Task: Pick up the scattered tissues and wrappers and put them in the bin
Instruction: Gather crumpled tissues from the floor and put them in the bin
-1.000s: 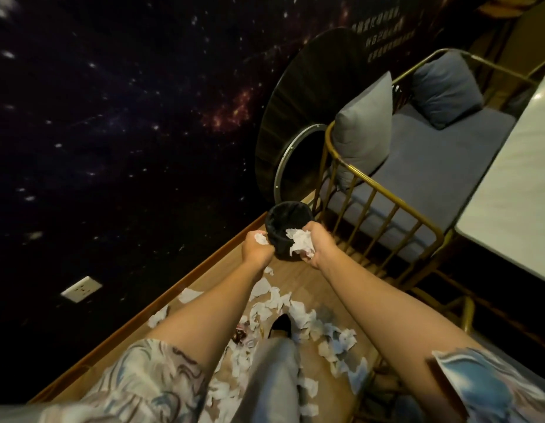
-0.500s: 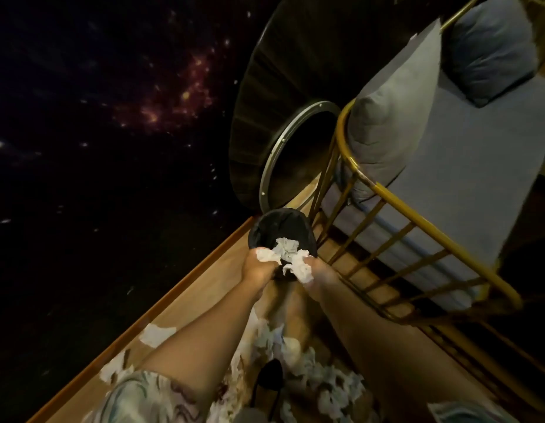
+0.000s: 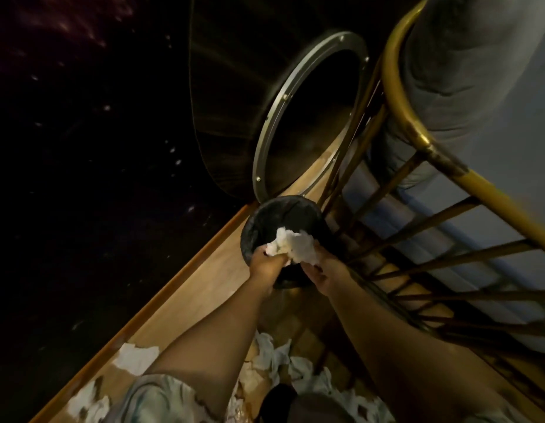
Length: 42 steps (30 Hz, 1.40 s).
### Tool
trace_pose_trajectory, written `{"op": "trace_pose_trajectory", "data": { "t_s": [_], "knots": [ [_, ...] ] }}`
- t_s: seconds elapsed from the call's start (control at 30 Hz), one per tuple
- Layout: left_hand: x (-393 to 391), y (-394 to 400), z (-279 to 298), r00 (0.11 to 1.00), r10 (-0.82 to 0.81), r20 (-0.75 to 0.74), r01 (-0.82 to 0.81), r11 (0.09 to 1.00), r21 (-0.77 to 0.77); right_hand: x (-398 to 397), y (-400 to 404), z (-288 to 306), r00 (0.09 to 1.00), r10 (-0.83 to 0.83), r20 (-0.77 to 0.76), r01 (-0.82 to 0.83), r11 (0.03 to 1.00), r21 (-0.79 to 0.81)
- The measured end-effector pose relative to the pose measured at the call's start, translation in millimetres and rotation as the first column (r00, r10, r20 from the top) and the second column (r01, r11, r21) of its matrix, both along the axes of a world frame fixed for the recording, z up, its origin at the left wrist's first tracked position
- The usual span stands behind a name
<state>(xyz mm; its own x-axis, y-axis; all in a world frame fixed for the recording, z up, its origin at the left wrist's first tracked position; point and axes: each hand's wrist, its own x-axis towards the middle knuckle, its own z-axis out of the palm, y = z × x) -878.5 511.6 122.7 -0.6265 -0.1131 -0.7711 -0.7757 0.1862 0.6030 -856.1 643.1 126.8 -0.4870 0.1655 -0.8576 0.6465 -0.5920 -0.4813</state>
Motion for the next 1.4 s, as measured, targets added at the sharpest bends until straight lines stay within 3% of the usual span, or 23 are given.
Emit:
{"op": "trace_pose_trajectory", "data": {
  "t_s": [0.2, 0.37, 0.5, 0.57, 0.63, 0.83, 1.1, 1.23, 1.4],
  "knots": [
    [6.1, 3.1, -2.1, 1.000, 0.020, 0.024, -0.021, 1.000, 0.024, 4.5, 2.4, 4.4, 0.988, -0.062, 0.139, 0.077, 0.992, -0.102],
    [25.2, 1.3, 19.7, 1.000, -0.008, 0.014, 0.009, 1.000, -0.013, 26.0, 9.8, 41.4, 0.990, 0.002, 0.143, -0.004, 1.000, 0.012],
    [52.2, 2.5, 57.2, 0.998, -0.046, -0.036, 0.045, 0.999, -0.012, 54.0, 13.7, 90.3, 0.979, 0.182, 0.093, -0.189, 0.980, 0.066],
    [70.1, 0.1, 79.0, 0.990, -0.116, -0.078, 0.113, 0.993, -0.039, 69.9, 14.5, 112.2, 0.941, 0.328, 0.084, -0.338, 0.923, 0.183],
    [91.1, -3.4, 105.4, 0.973, -0.193, -0.122, 0.186, 0.980, -0.066, 92.2, 15.0, 127.9, 0.906, 0.407, 0.111, -0.416, 0.815, 0.403],
    [165.4, -20.8, 202.5, 0.886, -0.387, -0.254, 0.342, 0.917, -0.206, 181.3, -4.1, 212.2, 0.822, 0.566, 0.058, -0.439, 0.567, 0.696],
    [295.1, -54.8, 289.4, 0.725, -0.600, -0.339, 0.486, 0.794, -0.366, 298.3, -30.8, 305.8, 0.642, 0.736, 0.216, -0.544, 0.239, 0.805],
    [362.2, -83.2, 290.0, 0.743, -0.597, -0.303, 0.489, 0.793, -0.364, 347.2, -56.6, 308.1, 0.560, 0.770, 0.304, -0.586, 0.110, 0.803],
    [434.9, -134.4, 273.3, 0.792, -0.573, -0.213, 0.499, 0.807, -0.314, 403.3, -101.3, 291.7, 0.429, 0.827, 0.363, -0.718, 0.069, 0.692]
  ]
}}
